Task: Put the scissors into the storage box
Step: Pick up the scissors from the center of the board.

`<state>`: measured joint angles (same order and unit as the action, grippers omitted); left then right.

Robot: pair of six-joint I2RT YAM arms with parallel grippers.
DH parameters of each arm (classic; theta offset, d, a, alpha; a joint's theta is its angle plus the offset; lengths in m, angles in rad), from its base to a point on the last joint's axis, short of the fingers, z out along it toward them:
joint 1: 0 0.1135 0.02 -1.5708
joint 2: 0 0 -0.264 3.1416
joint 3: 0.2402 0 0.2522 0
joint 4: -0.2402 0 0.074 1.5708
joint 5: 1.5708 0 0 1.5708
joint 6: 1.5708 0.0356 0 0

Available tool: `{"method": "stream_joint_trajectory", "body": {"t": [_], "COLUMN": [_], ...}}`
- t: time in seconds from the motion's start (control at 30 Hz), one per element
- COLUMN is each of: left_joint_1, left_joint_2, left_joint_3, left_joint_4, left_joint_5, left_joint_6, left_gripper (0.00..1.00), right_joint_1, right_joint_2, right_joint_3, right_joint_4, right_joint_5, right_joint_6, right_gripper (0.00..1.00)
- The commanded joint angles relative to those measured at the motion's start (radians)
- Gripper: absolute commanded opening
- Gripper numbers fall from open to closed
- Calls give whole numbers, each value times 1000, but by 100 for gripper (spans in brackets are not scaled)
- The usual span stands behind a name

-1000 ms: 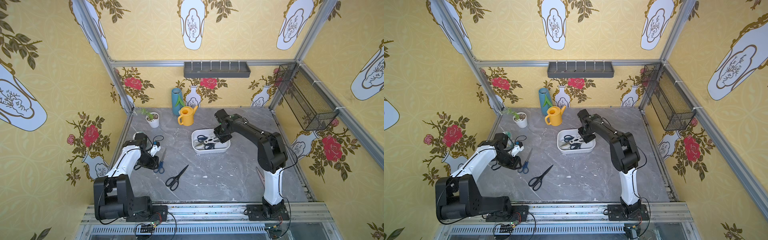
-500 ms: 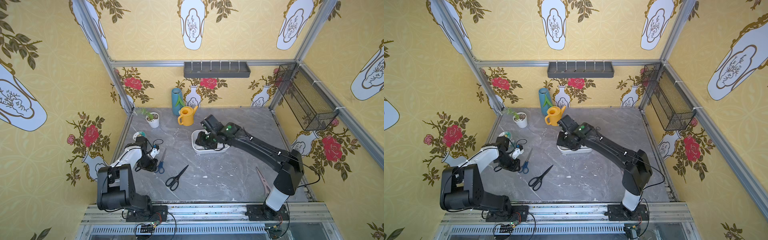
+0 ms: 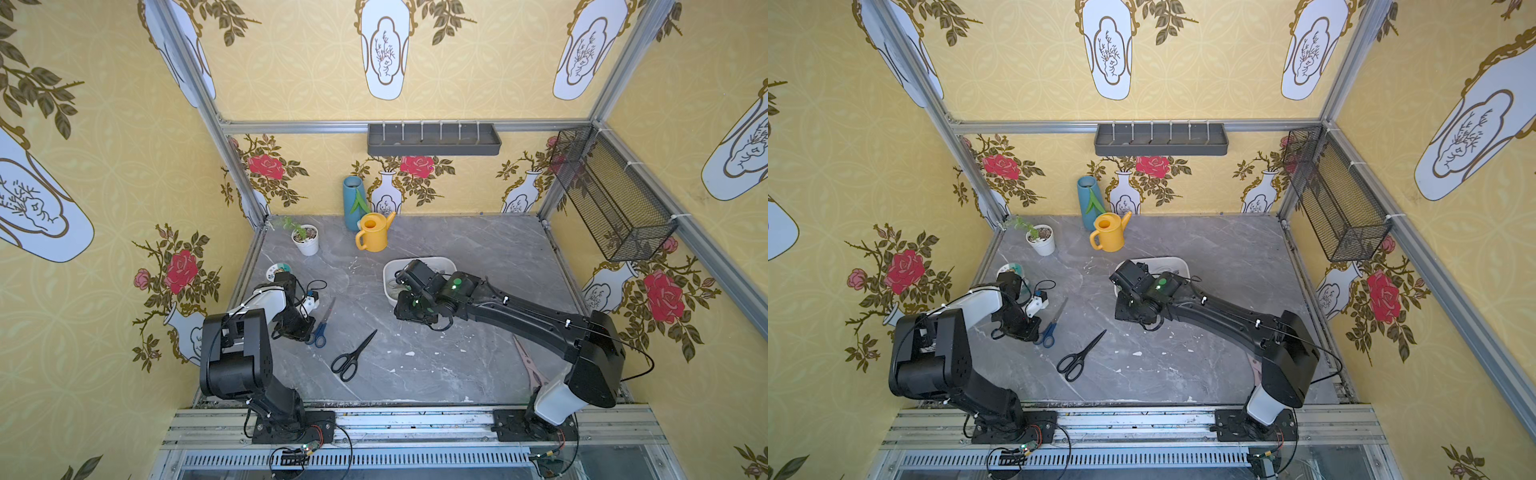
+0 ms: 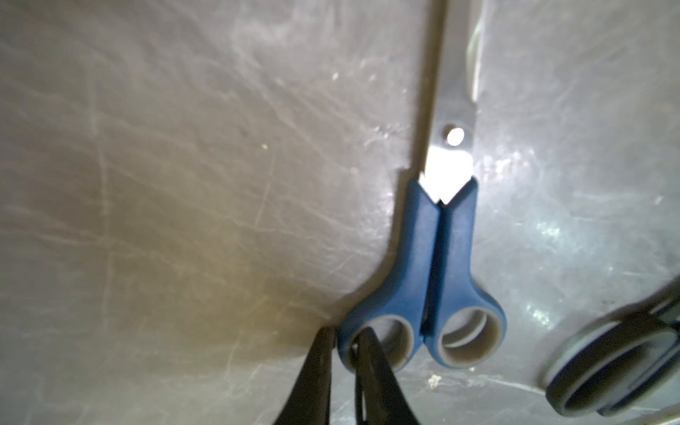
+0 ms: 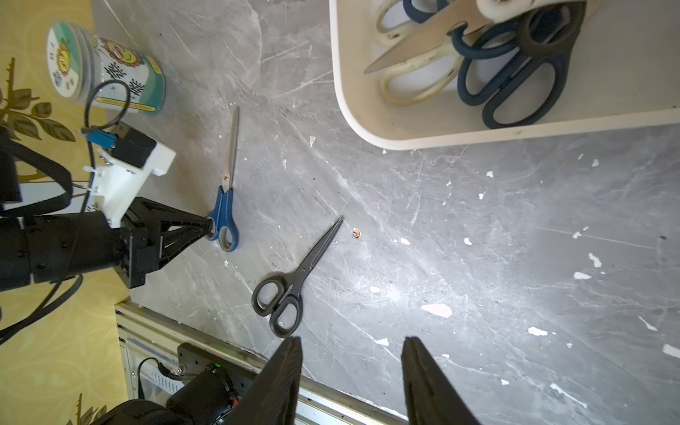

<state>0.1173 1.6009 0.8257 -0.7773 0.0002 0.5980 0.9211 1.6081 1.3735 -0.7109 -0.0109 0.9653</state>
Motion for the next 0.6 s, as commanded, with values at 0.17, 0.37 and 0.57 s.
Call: {"method": "stream_joint_trajectory", "body": {"t": [0.17, 0.37, 0.57], "left_joint_1": [-3, -5, -177], "left_joint_2": [-44, -175, -125], "left_joint_3": [50, 319, 580], "left_joint_4": [-41, -301, -459], "left_joint_5": [17, 63, 52], "left_joint_6": [-3, -62, -45], "left_gripper": [0, 0, 0], "right_joint_1": [-23, -98, -213], "right_joint_2": [-89, -185, -300], "right_joint_3": [-9, -77, -188], "right_joint_4": [-10, -18, 3], "right_joint_5": [160, 207, 203], "right_joint_6": [47, 74, 111], "right_gripper": [51, 50, 51]}}
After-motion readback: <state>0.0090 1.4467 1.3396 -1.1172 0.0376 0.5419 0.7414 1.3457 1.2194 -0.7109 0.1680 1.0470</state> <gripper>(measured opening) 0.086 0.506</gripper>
